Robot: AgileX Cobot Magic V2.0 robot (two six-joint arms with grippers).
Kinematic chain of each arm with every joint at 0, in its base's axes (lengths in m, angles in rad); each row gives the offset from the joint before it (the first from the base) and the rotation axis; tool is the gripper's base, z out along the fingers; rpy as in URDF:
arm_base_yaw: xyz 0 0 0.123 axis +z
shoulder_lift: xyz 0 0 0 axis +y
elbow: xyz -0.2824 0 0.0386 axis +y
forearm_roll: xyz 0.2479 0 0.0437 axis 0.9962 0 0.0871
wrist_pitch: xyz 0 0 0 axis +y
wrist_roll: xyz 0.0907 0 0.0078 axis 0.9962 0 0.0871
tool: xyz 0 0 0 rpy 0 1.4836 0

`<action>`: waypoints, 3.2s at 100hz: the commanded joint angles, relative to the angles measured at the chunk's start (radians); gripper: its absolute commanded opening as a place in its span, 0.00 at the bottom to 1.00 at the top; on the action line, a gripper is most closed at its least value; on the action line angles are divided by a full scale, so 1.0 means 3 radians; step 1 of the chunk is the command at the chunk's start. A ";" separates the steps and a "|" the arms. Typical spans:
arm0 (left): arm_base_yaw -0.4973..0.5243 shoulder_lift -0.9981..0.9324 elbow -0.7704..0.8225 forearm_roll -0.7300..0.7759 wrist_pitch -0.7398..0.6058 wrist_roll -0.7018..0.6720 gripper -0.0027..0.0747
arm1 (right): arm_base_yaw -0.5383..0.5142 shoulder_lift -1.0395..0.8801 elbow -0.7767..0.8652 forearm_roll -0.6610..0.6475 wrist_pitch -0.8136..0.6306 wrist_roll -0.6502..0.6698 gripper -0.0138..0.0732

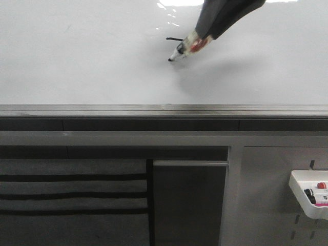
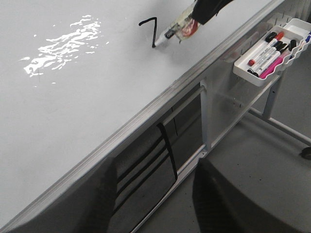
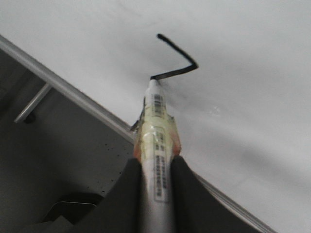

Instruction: Write number 3 on whiteboard

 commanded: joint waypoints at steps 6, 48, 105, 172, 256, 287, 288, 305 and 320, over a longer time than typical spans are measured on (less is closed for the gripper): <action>0.0007 -0.0005 -0.0086 -0.0129 -0.0205 -0.0038 0.47 | -0.0055 0.0054 -0.0176 -0.0212 -0.0287 0.0036 0.10; 0.0007 -0.0005 -0.0086 -0.0129 -0.0205 -0.0038 0.47 | 0.0047 -0.0123 0.0380 -0.0169 -0.0337 0.0036 0.10; 0.0007 -0.0005 -0.0086 -0.0129 -0.0205 -0.0038 0.47 | 0.0619 -0.1179 0.0893 0.0026 -0.0570 -0.0239 0.10; -0.0104 0.0490 -0.0188 -0.0884 0.0175 0.1018 0.47 | 0.0823 -0.1530 0.1066 0.0026 -0.0518 -0.2118 0.10; -0.1084 0.2221 -0.1395 -0.0465 0.0202 0.1461 0.42 | 0.1004 -0.1500 0.1066 0.0026 -0.0577 -0.2335 0.10; -0.1084 0.2221 -0.1395 -0.0465 0.0226 0.1461 0.10 | 0.1004 -0.1500 0.1066 0.0026 -0.0577 -0.2335 0.10; -0.1084 0.2221 -0.1395 -0.0465 0.0226 0.1461 0.09 | 0.1004 -0.1500 0.1066 0.0026 -0.0577 -0.2335 0.10; -0.1084 0.2221 -0.1395 -0.0492 0.0226 0.1461 0.01 | 0.1004 -0.1500 0.1066 0.0026 -0.0495 -0.2335 0.10; -0.1084 0.2221 -0.1395 -0.0492 0.0226 0.1461 0.01 | 0.1004 -0.1500 0.1066 0.0026 -0.0501 -0.2329 0.22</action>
